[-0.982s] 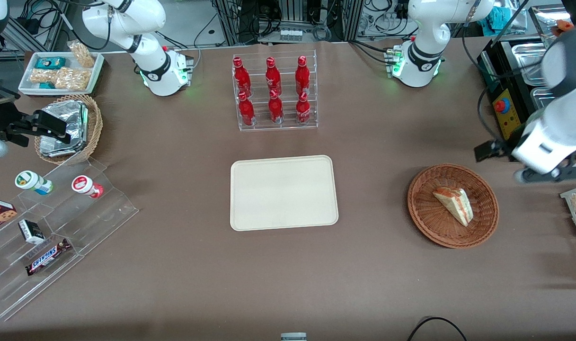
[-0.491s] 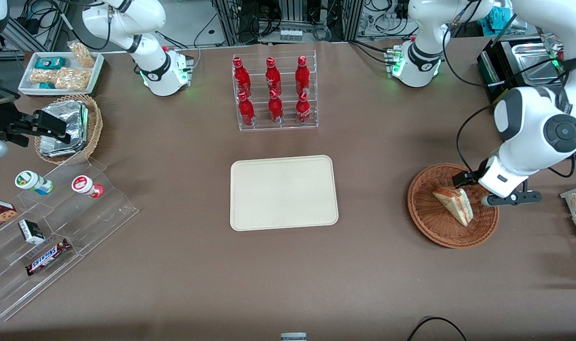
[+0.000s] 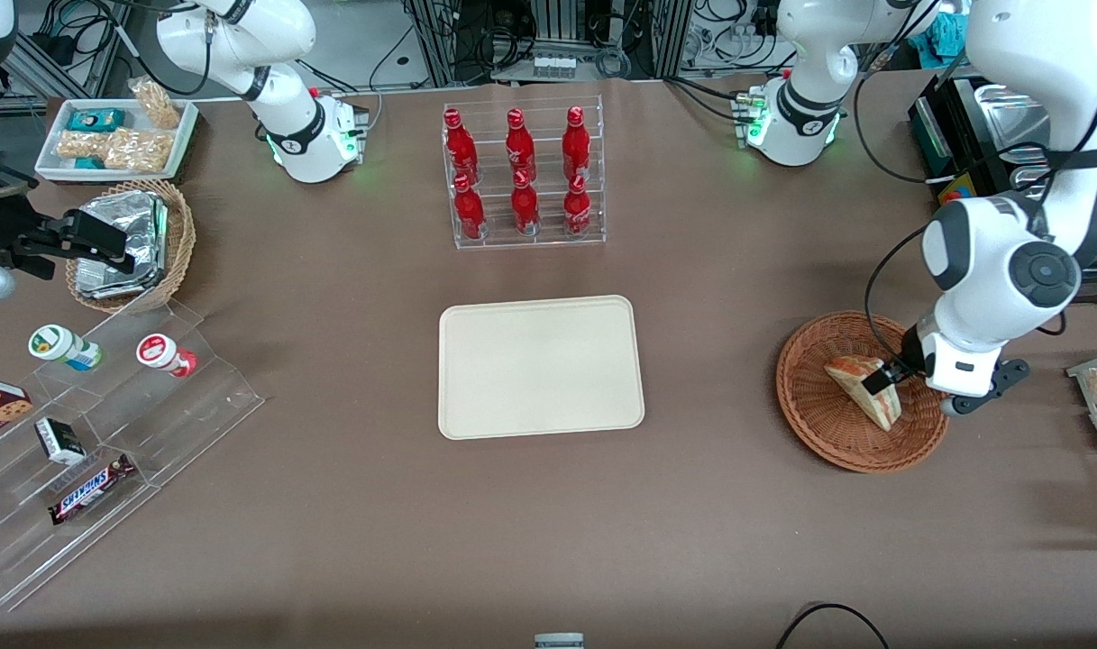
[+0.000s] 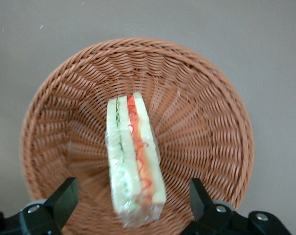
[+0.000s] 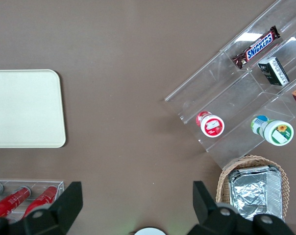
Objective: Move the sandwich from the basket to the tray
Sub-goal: 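Lower the open left gripper over the wrapped sandwich in the basket, then close the left gripper on the sandwich and lift it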
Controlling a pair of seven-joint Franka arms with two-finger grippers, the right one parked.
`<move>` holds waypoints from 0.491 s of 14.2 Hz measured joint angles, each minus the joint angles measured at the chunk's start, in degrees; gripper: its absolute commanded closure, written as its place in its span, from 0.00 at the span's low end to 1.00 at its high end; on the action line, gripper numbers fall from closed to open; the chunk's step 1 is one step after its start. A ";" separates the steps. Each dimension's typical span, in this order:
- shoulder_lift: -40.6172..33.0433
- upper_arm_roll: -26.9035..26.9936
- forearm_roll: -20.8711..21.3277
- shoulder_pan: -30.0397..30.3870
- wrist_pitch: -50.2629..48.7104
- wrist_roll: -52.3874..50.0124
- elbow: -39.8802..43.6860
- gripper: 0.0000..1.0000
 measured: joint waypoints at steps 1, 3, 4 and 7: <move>0.69 -0.03 0.00 -0.04 2.51 -3.51 -1.11 0.00; 2.38 -0.08 0.00 -0.08 5.06 -6.58 -2.56 0.11; 3.19 -0.08 0.00 -0.08 5.24 -6.96 -2.80 0.52; 4.19 -0.08 0.06 -0.08 4.57 -7.14 -2.82 0.93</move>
